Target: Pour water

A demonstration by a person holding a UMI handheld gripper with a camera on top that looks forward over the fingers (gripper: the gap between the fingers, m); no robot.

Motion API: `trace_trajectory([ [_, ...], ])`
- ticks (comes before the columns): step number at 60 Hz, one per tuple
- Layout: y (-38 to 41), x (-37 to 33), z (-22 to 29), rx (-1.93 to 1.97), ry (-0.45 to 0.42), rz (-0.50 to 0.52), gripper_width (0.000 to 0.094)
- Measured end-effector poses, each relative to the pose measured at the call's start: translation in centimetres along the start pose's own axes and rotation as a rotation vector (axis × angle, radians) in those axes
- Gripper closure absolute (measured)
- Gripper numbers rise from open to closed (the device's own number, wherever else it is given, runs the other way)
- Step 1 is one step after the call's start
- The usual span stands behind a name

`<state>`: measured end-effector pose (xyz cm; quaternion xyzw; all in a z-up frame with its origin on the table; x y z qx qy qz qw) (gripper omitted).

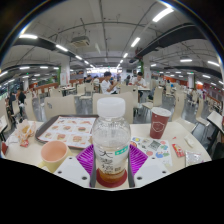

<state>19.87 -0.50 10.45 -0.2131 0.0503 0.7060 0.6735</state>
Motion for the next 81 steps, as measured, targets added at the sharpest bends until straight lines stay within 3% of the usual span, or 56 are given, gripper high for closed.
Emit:
trace_trajectory([
  [4, 0.3, -0.1, 0.0, 0.017, 0.003, -0.013, 0.049],
  [11, 0.2, -0.2, 0.2, 0.01, 0.039, -0.007, 0.0374],
  [13, 0.3, -0.3, 0.0, 0.011, 0.069, -0.004, 0.0294],
  [16, 0.2, -0.3, -0.4, 0.015, 0.104, 0.003, 0.0075],
  [19, 0.2, -1.4, -0.2, 0.014, 0.14, -0.018, 0.0121],
  [22, -0.1, -2.4, 0.1, 0.012, 0.156, -0.039, 0.0085],
  [45, 4.7, -18.5, 3.0, 0.014, 0.262, -0.058, 0.0092],
  [57, 7.6, -24.4, 4.0, 0.0, 0.265, -0.067, 0.0091],
  [81, 9.1, -27.5, 5.5, -0.046, 0.24, -0.088, 0.009],
])
Point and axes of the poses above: the point between the fingertips, and its own axes, seen from behind it with the camera up: y to the left, z up, x forward, the way the camera looks, the point moved 8 cm from there along -x, backward, against the way the camera looks, and after that the axes turned 14 degrees about -x, right-handed, at the moved point
